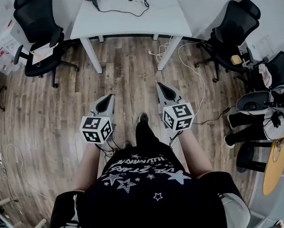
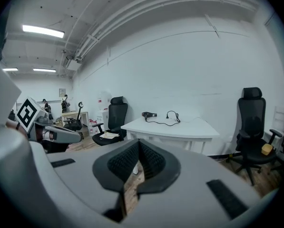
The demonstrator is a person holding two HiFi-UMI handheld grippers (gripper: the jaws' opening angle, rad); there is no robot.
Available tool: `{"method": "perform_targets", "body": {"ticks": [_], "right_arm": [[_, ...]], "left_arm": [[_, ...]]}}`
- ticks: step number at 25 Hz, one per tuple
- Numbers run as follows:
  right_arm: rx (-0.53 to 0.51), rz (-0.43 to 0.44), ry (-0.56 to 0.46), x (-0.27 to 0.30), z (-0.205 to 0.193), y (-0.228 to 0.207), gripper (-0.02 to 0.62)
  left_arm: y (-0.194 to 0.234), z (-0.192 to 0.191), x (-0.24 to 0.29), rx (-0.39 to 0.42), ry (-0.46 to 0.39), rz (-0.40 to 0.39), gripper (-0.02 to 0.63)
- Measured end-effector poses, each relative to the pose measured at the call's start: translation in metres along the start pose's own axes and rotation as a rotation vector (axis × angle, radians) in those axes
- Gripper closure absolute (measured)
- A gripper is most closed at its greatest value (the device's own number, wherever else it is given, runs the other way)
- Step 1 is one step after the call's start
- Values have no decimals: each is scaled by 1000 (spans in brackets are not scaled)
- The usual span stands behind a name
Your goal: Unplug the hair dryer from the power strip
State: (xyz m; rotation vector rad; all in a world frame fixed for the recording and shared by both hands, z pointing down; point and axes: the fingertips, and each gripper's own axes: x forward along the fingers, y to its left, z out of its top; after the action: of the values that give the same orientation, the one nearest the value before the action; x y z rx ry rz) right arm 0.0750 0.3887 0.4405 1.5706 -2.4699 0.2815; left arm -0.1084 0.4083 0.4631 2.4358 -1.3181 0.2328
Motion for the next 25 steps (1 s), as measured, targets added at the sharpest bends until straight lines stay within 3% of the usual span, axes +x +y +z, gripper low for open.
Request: {"method": "perform_targets", "body": {"ticks": [8,16,25], "right_arm": [[-33,29,10,69,24,-53,586],[9,31,35,118,30,-117,586],[19,73,24,160,43,-161,586]], "left_arm": [[23,31,73,-21,-2,31,598],[25,49,142,-31,26,36,598],[29,68,198,-37,36,70,598]]}}
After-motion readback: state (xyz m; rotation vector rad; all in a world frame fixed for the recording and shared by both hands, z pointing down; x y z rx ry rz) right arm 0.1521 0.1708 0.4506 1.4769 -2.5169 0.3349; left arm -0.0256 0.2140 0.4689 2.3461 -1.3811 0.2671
